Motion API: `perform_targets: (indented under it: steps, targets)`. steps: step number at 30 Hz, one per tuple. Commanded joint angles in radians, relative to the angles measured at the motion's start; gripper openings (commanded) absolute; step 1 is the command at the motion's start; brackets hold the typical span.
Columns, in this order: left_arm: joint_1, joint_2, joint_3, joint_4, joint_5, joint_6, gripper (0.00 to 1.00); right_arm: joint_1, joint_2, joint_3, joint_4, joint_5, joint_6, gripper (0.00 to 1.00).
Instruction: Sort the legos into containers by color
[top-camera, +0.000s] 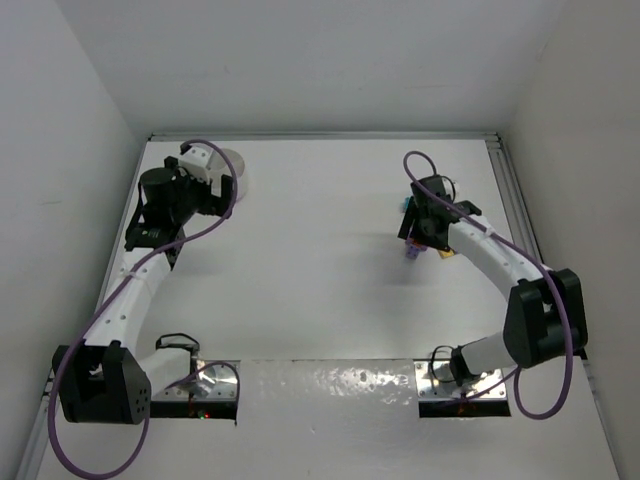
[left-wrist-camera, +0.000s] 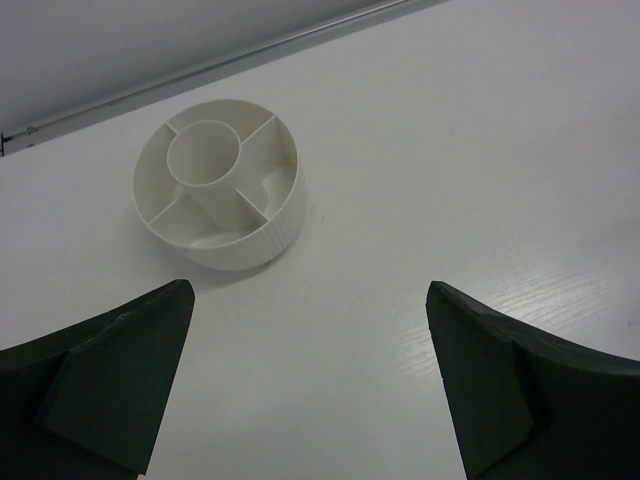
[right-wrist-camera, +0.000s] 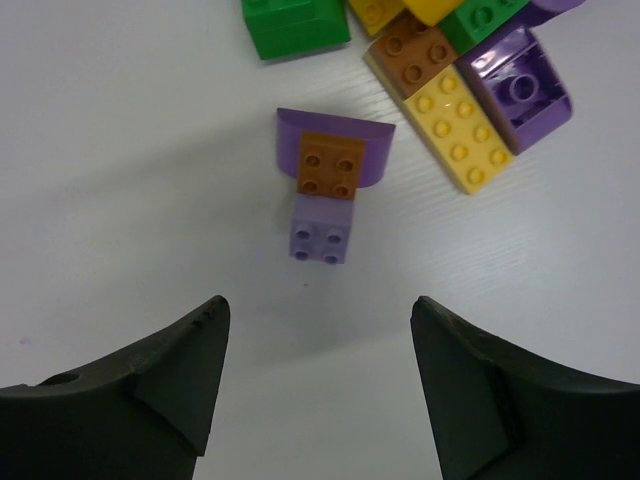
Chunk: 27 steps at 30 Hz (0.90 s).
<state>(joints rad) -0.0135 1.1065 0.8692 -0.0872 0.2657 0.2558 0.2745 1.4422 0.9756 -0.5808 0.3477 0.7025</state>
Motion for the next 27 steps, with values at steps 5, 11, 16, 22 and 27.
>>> perform_targets:
  steps: [5,11,16,22,27]
  targets:
    - [-0.008,-0.004,-0.003,0.063,-0.022,-0.032,1.0,0.023,0.107,-0.011,0.062,0.065,0.143,0.7]
    - [-0.006,-0.007,0.007,0.058,-0.01,-0.035,1.0,0.025,0.234,0.049,0.068,0.06,0.141,0.73]
    - [-0.008,-0.008,0.011,0.058,-0.006,-0.053,1.0,0.025,0.299,0.063,0.104,0.079,0.157,0.71]
    - [-0.008,-0.017,0.011,0.05,0.0,-0.05,1.0,0.022,0.337,0.067,0.164,0.074,0.12,0.65]
    - [-0.008,-0.019,0.011,0.053,0.009,-0.049,1.0,0.011,0.363,0.06,0.176,0.08,0.12,0.48]
